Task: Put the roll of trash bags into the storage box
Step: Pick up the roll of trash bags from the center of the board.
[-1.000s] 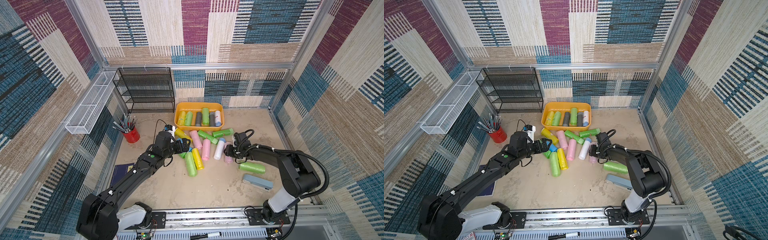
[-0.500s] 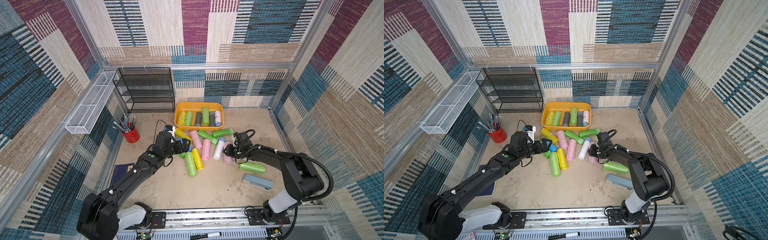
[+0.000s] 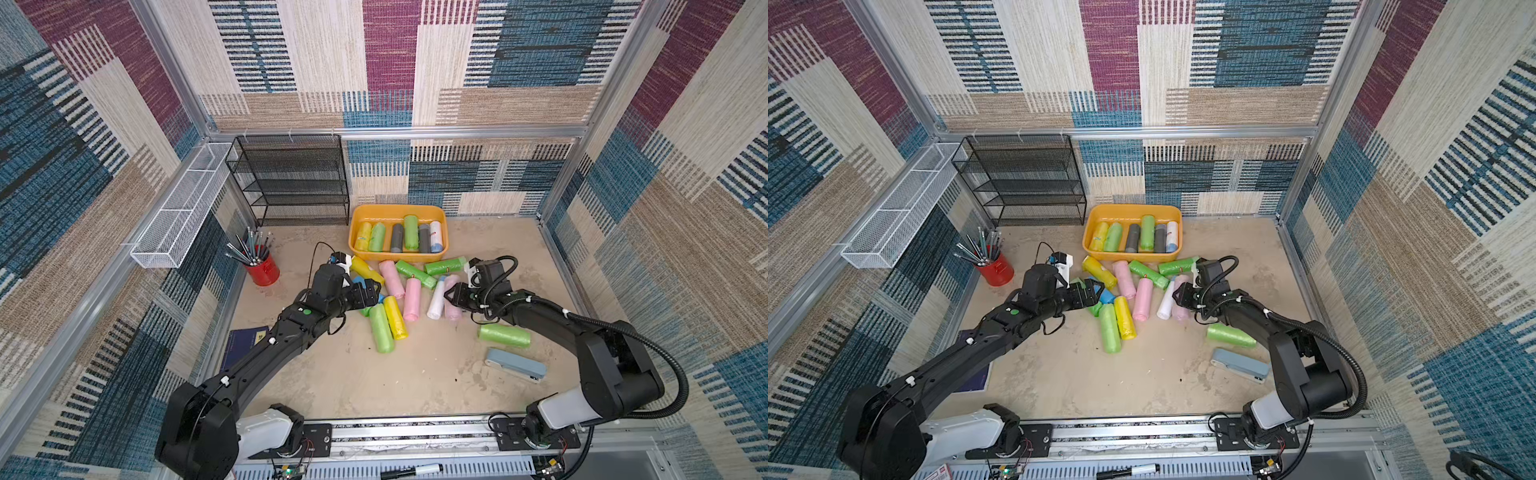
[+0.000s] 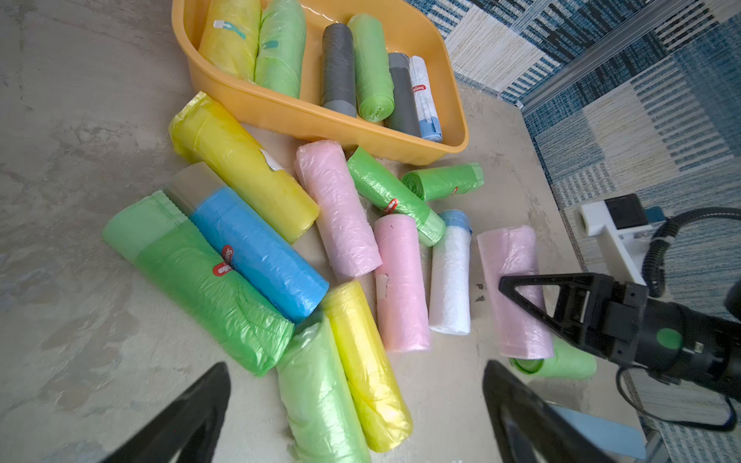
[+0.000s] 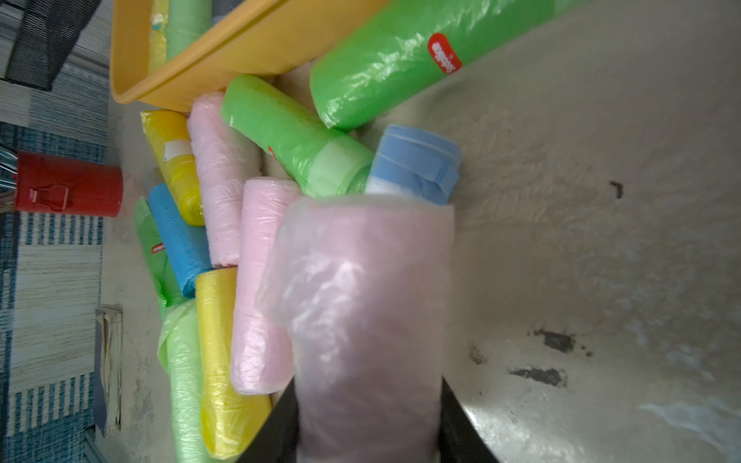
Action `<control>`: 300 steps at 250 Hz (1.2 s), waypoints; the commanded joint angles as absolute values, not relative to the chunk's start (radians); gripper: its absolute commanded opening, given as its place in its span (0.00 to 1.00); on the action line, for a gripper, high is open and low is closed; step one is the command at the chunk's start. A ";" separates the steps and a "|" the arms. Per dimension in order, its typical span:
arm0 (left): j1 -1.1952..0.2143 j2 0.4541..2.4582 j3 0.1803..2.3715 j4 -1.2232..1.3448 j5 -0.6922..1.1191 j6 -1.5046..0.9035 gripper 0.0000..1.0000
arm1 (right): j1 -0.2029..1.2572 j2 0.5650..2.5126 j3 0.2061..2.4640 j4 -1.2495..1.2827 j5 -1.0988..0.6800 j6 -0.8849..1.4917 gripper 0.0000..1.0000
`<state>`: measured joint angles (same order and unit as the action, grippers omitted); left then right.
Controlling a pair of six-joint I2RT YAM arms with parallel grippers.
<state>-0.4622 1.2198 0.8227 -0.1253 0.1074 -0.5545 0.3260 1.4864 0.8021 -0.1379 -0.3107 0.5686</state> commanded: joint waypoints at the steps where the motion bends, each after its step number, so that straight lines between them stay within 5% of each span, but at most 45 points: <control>1: -0.462 1.220 0.835 -0.140 0.101 -0.533 0.98 | 0.327 1.478 0.809 -0.052 -0.381 0.614 0.36; 300: -0.462 0.949 0.744 -0.107 0.086 -0.559 0.98 | 0.327 1.713 1.324 -0.048 -0.457 0.638 0.31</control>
<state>-0.4622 0.9531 0.7486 -0.1200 0.1024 -0.5583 0.3260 1.6711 1.2659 -0.1173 -0.4335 0.6136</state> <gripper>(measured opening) 0.984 0.387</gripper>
